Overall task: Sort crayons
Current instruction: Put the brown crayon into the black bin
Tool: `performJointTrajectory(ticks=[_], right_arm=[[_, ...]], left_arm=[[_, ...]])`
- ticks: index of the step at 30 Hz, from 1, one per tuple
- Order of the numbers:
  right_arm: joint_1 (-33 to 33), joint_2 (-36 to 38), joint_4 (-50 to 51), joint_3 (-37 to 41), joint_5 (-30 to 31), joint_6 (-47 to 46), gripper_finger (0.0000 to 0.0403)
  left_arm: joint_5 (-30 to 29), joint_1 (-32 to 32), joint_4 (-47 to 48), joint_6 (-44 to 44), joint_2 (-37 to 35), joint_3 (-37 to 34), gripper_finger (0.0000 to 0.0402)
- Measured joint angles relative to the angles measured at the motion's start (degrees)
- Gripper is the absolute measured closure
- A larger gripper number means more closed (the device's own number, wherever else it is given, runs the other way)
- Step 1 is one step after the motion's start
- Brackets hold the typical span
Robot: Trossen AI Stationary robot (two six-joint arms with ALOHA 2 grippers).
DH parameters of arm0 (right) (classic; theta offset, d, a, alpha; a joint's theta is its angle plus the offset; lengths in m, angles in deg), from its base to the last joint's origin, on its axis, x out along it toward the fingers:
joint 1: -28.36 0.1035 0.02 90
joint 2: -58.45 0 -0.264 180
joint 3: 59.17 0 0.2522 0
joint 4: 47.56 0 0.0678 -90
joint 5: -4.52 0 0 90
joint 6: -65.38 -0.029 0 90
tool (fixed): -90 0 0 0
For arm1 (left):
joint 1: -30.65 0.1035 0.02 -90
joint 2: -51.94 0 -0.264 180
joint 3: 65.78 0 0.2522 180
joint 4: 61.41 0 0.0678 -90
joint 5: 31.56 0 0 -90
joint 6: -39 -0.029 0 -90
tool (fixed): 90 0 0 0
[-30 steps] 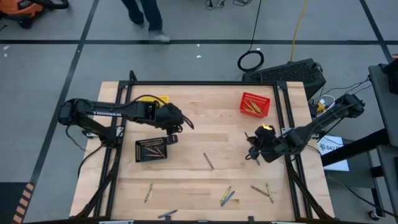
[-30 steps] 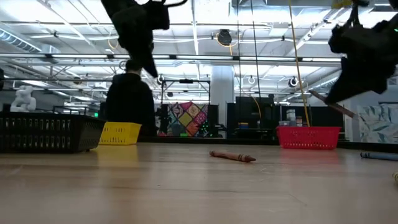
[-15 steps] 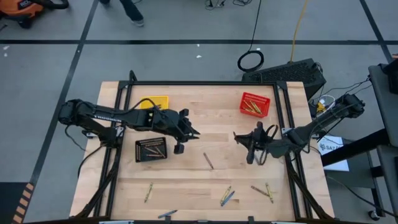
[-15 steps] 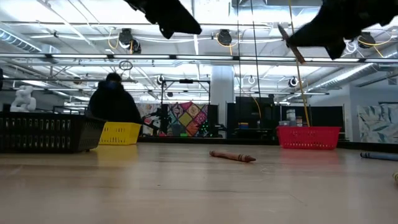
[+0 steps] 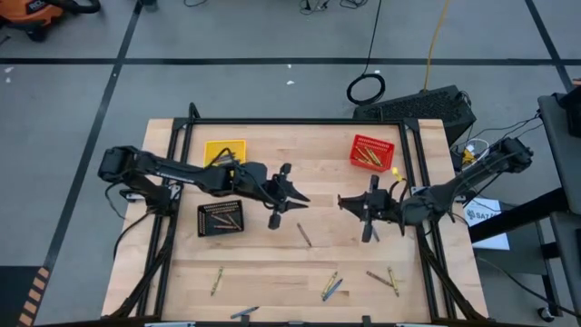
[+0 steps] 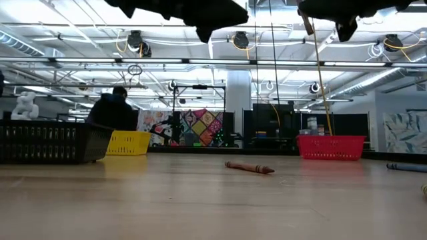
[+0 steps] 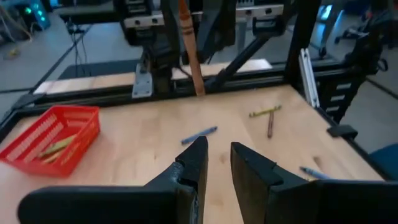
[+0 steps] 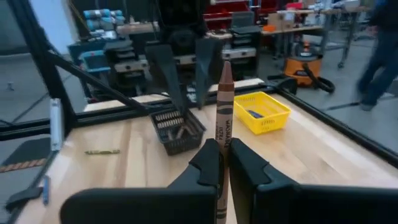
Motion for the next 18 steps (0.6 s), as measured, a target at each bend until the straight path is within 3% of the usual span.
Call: performJointTrajectory(ticks=[6, 18], right_arm=[[-2.2, -4.0, -5.5, 0.0, -4.1, 1.3, 0.0403], [-5.8, -10.8, -13.5, 0.0, -10.4, 2.4, 0.0403]], left_arm=[[2.4, 0.0, -9.6, 0.1, 4.1, 0.0, 0.0326], [2.5, 0.2, -12.6, 0.2, 5.2, 0.0, 0.0326]])
